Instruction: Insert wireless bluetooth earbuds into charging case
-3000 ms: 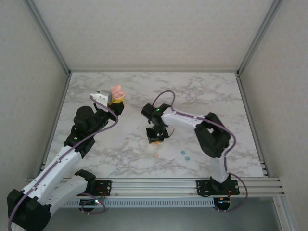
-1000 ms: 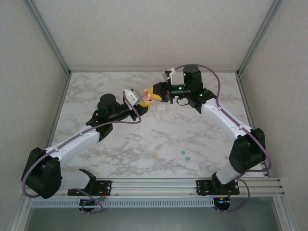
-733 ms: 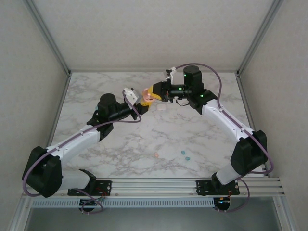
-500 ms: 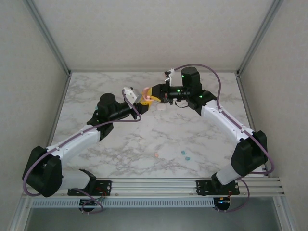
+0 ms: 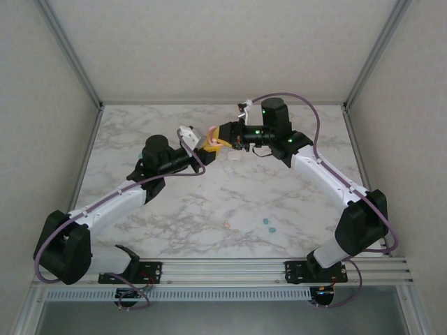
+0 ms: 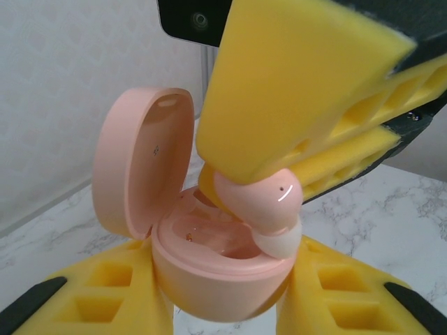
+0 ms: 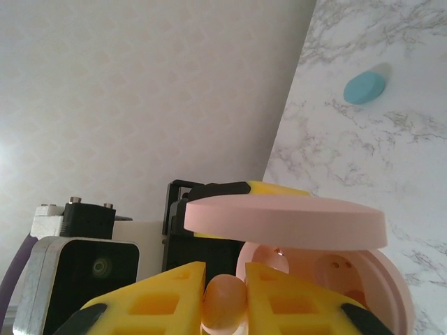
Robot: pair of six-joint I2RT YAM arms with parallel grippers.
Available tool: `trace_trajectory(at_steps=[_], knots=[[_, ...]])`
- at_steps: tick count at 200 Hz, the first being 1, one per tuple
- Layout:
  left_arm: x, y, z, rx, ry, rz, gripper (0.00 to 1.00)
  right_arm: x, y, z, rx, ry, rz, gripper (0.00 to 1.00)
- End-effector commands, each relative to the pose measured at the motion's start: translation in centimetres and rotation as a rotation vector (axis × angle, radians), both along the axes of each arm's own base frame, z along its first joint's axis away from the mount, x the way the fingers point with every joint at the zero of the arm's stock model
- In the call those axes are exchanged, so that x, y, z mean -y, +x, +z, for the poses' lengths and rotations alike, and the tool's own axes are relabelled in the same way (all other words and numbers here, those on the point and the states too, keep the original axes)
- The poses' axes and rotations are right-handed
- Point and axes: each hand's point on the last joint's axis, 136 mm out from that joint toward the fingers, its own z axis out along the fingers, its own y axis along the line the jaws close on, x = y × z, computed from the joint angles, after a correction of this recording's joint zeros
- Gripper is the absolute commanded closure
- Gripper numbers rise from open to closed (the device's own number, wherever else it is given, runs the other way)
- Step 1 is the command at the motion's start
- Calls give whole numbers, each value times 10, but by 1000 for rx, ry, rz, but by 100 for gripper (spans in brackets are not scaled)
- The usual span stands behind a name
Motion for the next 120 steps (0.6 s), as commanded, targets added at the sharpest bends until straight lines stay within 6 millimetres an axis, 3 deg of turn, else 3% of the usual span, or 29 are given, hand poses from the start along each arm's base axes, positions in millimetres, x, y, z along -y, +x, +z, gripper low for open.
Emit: trace_trajectory(at_steps=[1,50,71,120], knots=[[6,-6,30,71,-56,-42,79,0,7,13,54,17,-52,80],[5,-5,32,73,-63,-33,79,0,9,7,53,-5,-73,80],[4,-4,35,71,-81,-22,79,-3,1,-4,53,-68,-44,79],[1,1,38,71,-104,13,79,-12,-11,-1,67,-81,11,79]])
